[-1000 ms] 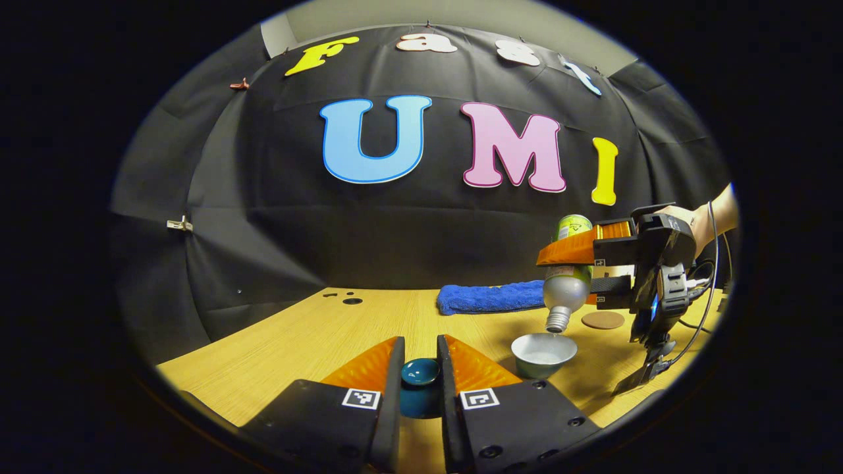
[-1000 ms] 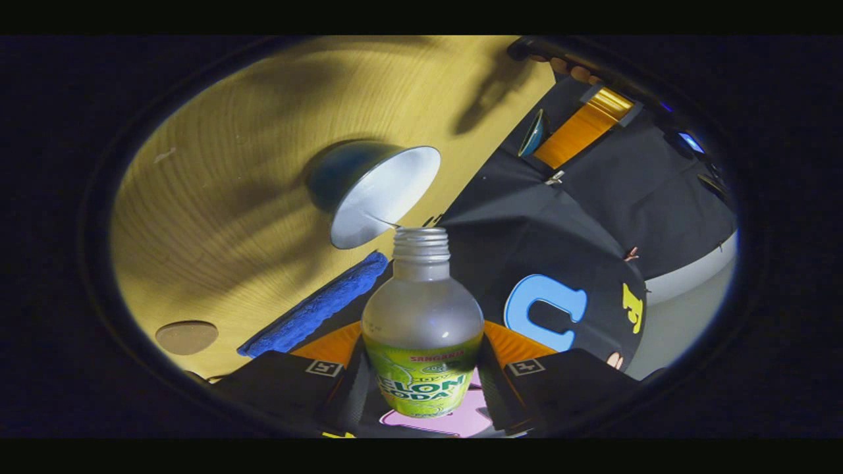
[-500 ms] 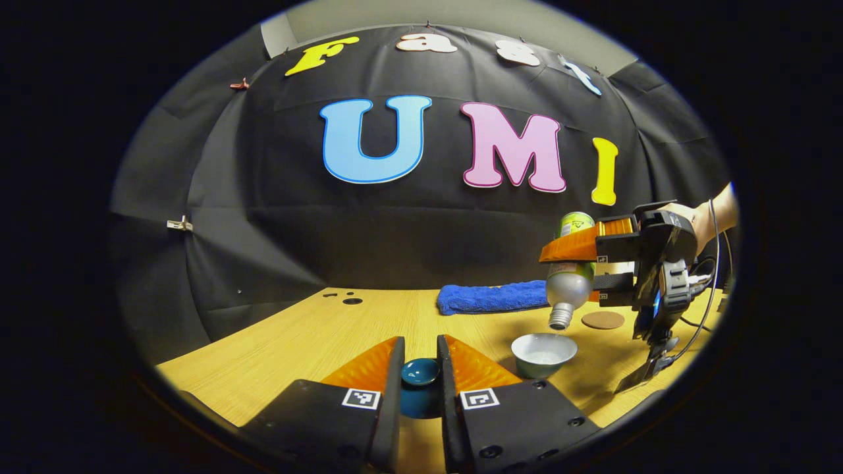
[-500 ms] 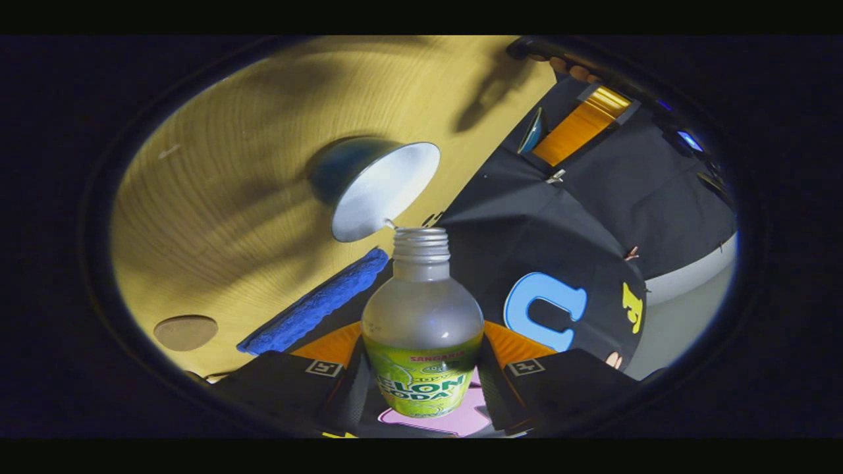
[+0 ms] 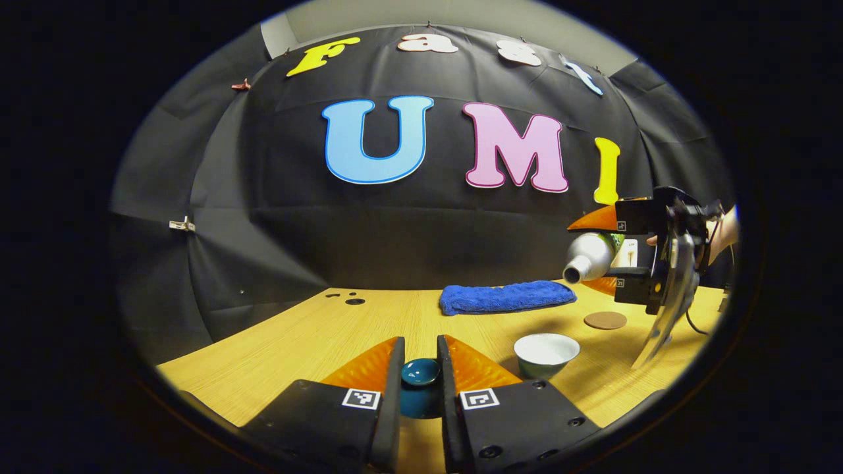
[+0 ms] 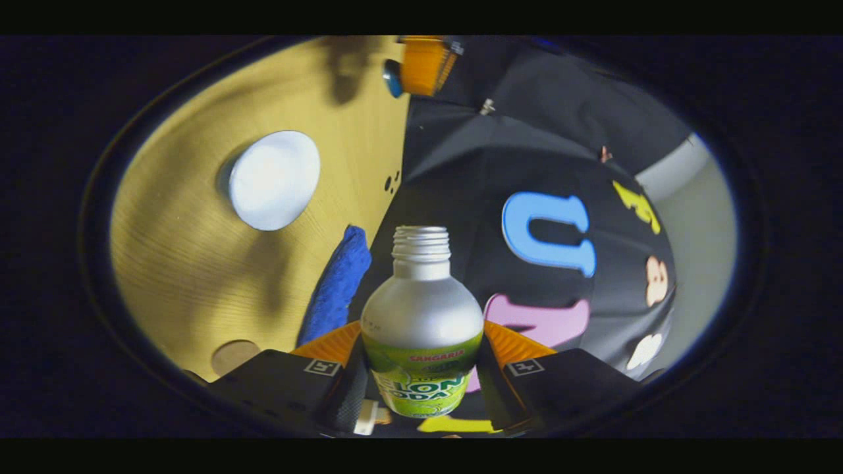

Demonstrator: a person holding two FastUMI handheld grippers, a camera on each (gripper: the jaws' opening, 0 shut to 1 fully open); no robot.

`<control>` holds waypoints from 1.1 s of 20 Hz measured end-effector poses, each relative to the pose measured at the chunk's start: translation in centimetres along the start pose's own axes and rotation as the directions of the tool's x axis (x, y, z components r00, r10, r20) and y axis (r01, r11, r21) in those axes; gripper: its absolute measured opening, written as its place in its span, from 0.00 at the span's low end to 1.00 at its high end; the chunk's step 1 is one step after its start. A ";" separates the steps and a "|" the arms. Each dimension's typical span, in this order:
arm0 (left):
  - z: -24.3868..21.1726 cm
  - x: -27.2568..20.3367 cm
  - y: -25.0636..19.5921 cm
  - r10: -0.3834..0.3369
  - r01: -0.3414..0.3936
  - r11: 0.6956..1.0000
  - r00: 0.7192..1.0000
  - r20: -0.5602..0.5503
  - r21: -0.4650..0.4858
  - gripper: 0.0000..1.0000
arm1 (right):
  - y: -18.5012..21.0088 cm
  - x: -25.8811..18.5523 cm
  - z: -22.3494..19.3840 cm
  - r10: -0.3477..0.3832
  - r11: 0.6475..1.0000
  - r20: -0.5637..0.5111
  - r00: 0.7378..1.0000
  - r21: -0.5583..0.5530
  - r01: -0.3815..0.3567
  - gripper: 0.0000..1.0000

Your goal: Open the teacup lid with one hand, grasp the water bottle and pour water into the teacup with the other hand; after pouring, place the water bottle on the coaster and then close the teacup lid.

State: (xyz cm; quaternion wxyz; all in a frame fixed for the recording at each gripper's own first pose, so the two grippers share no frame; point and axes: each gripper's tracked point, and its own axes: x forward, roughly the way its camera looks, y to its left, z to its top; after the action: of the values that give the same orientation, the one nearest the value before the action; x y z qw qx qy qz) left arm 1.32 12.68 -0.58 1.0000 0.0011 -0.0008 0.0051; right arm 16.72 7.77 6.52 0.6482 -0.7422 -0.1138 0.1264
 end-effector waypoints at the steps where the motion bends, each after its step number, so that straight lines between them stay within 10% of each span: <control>1: 0.0 0.0 0.1 0.002 -0.002 1.000 1.000 -0.001 -0.001 0.30 | 0.3 -0.3 -0.9 0.014 0.997 -0.027 1.000 0.070 -0.013 0.72; 5: 0.0 0.0 0.0 0.006 -0.006 1.000 1.000 -0.002 -0.001 0.30 | 1.7 -2.2 -4.7 0.130 0.883 -0.130 0.983 0.467 -0.055 0.76; 10: 0.0 0.0 0.2 0.023 -0.023 1.000 1.000 -0.001 -0.001 0.30 | 0.6 -4.4 -8.1 0.150 0.532 -0.173 0.973 0.844 0.068 0.76; 18: 0.1 -0.1 0.0 0.015 -0.015 1.000 1.000 -0.003 -0.002 0.30 | -1.1 -7.1 -9.1 -0.005 0.050 -0.141 0.990 0.989 0.141 0.76; 22: 0.0 -0.1 0.0 0.002 -0.002 1.000 1.000 -0.002 0.000 0.30 | -0.3 -5.3 -8.4 -0.034 -0.028 -0.083 0.996 0.996 0.082 0.75</control>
State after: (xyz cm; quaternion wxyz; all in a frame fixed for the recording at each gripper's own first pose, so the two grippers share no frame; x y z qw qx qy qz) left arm 1.21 12.71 -0.60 1.0000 0.0009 0.0002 0.0063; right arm 14.59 -1.82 8.14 0.9902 -0.0505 -0.0090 0.1300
